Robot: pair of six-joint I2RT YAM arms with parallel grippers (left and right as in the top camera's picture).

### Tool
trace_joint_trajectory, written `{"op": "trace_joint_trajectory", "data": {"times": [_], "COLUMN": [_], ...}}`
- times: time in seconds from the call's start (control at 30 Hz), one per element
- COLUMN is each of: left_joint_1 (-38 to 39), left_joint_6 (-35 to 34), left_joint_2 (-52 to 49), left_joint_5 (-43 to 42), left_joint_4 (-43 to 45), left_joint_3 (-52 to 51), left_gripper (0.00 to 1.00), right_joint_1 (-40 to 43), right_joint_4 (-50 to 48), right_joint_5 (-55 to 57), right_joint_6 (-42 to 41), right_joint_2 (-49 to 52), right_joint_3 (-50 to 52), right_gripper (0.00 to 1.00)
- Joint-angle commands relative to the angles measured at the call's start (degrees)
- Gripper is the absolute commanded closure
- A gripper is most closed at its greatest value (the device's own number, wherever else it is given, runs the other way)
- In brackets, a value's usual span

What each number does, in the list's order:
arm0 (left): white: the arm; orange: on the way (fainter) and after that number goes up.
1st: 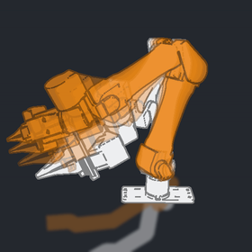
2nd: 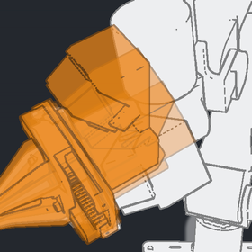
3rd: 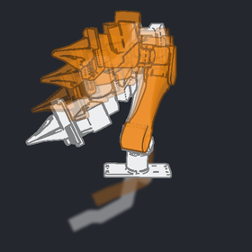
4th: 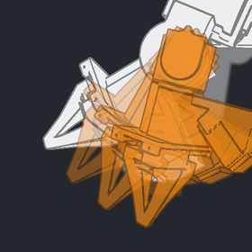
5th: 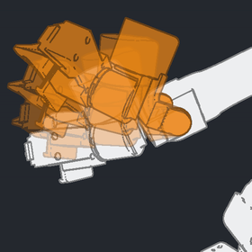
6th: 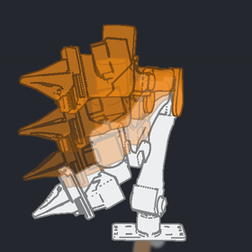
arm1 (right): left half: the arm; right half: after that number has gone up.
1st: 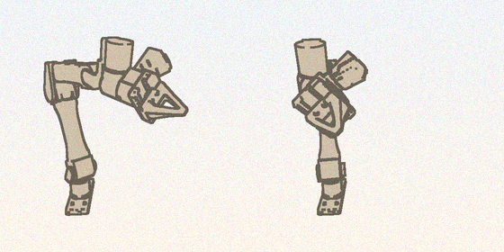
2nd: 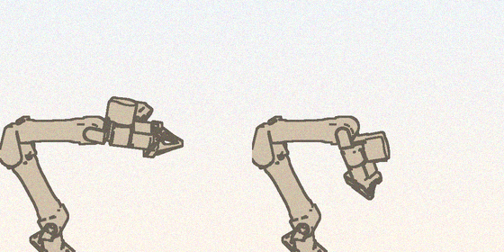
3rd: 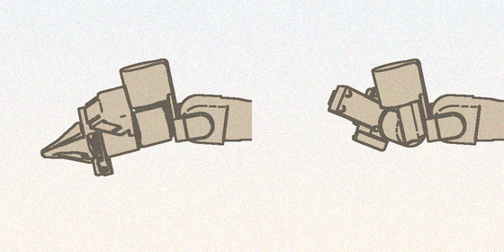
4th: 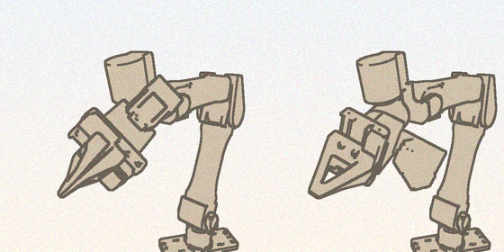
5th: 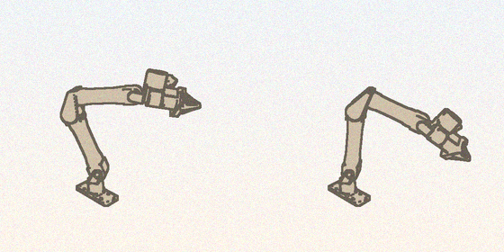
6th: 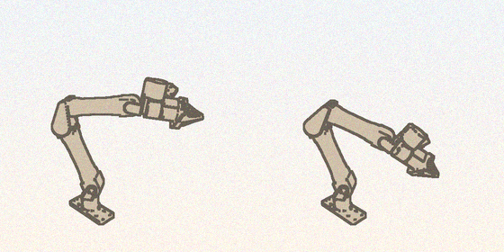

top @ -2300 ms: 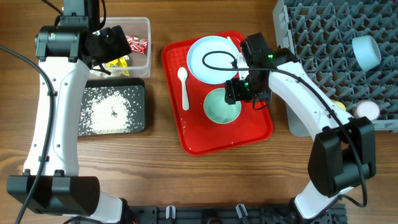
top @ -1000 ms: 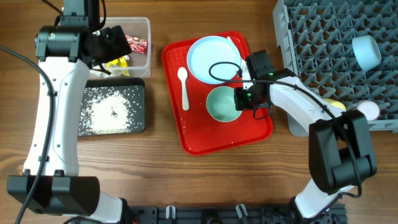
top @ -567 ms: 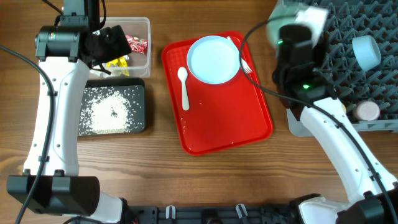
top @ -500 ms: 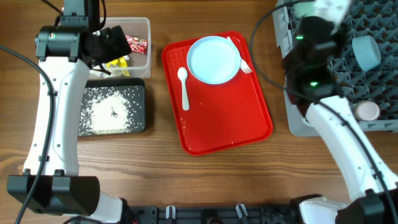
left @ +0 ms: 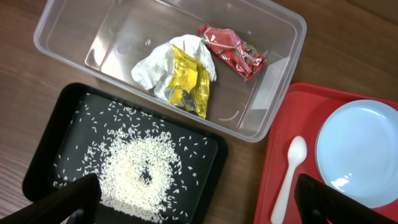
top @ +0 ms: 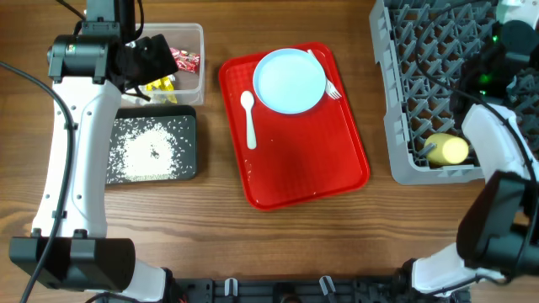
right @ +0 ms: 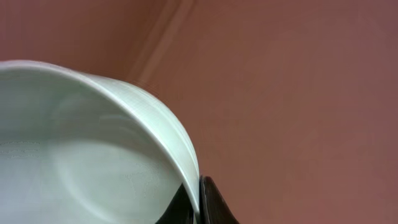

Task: Sort waste into correct bins and load items into the dishwasher rack
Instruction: 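Carry the green bowl right and place it in the dish rack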

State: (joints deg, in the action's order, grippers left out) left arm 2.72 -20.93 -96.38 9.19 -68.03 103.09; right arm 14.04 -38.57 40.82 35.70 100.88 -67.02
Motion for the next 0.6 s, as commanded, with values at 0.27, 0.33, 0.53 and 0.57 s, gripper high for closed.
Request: {"op": "trace_joint_trajectory", "data": {"times": [0.27, 0.33, 0.53, 0.57], "left_joint_1": [0.04, 0.04, 0.04, 0.04], "left_joint_6": [-0.76, -0.76, -0.76, -0.76], "left_joint_2": [-0.37, -0.37, -0.37, -0.37], "left_joint_5": [0.74, 0.74, 0.74, 0.74], "left_joint_4": [0.02, 0.02, 0.02, 0.02], "left_joint_3": [0.0, 0.0, 0.0, 0.0], "left_gripper": [0.0, 0.0, 0.0, 0.0], "right_joint_1": [1.62, 1.97, 2.36, 2.58], "right_joint_4": [-19.54, -23.21, -23.19, -23.17], "right_joint_5": [-11.34, -11.28, -8.24, -6.56], "right_joint_6": [16.63, 18.27, 16.31, 14.8], "right_joint_2": [17.29, 18.53, 18.53, 18.53], "right_joint_3": [-0.35, -1.4, -4.57, -5.14], "right_gripper": [0.96, 0.96, 0.96, 0.96]}}
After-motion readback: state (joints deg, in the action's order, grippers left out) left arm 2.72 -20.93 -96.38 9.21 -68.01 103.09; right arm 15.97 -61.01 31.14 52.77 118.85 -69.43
